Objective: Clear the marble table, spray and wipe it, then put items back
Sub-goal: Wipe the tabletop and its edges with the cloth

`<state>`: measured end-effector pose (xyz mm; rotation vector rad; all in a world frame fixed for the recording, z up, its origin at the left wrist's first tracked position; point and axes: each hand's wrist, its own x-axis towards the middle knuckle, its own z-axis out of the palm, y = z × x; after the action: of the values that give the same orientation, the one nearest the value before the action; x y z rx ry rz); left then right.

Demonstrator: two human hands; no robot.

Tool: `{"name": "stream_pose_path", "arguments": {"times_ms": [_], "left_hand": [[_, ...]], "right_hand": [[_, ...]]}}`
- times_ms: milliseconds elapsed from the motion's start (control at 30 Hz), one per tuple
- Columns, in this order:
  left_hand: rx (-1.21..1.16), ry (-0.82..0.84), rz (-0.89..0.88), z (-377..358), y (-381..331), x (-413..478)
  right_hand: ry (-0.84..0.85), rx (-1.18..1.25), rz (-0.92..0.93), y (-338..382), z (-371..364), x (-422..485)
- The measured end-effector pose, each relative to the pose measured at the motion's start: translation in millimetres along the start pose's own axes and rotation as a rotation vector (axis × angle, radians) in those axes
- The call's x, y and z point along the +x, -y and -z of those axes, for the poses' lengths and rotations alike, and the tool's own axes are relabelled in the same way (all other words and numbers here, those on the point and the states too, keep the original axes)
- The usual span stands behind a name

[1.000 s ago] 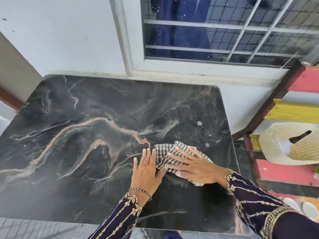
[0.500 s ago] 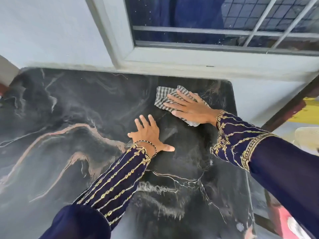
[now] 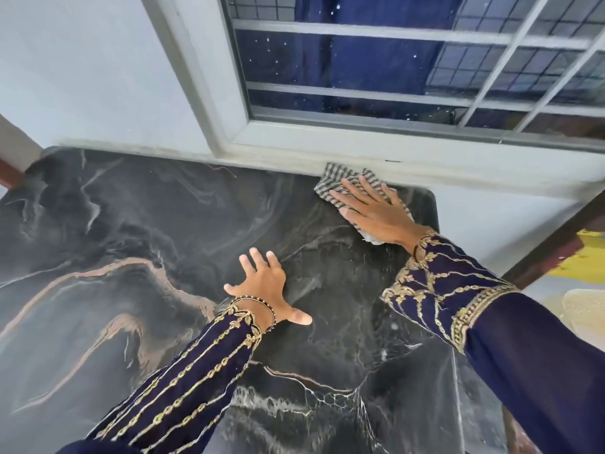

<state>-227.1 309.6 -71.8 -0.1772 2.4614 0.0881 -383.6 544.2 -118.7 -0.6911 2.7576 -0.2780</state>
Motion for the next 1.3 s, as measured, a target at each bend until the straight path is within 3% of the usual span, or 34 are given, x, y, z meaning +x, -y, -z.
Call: {"name": "stream_pose_path", "arguments": {"times_ms": [133, 267, 333, 433, 533, 633, 933, 1300], "left_hand": [[-0.005, -0.019, 0.002, 0, -1, 0], [-0.032, -0.039, 0.006, -3, 0, -4], [-0.034, -0.137, -0.022, -8, 4, -10], [0.036, -0.428, -0.179, -37, 9, -39], [-0.088, -0.54, -0.28, -84, 5, -83], [-0.208, -0.542, -0.282, -124, 6, -132], [-0.133, -0.47, -0.352, -183, 34, -235], [-0.103, -0.354, -0.441, -184, 8, -251]], "right_hand": [[0.016, 0.006, -0.088, -17, -4, -23], [0.008, 0.021, -0.114, 11, -18, -54], [0.026, 0.016, -0.084, 32, -27, -78], [0.02, -0.045, -0.05, 70, -43, -125], [0.018, -0.072, -0.02, 106, -60, -172], [0.037, -0.05, 0.032, 138, -80, -220], [-0.065, -0.193, 0.218, 219, -141, -361], [0.015, -0.19, 0.234, 192, -151, -457]]}}
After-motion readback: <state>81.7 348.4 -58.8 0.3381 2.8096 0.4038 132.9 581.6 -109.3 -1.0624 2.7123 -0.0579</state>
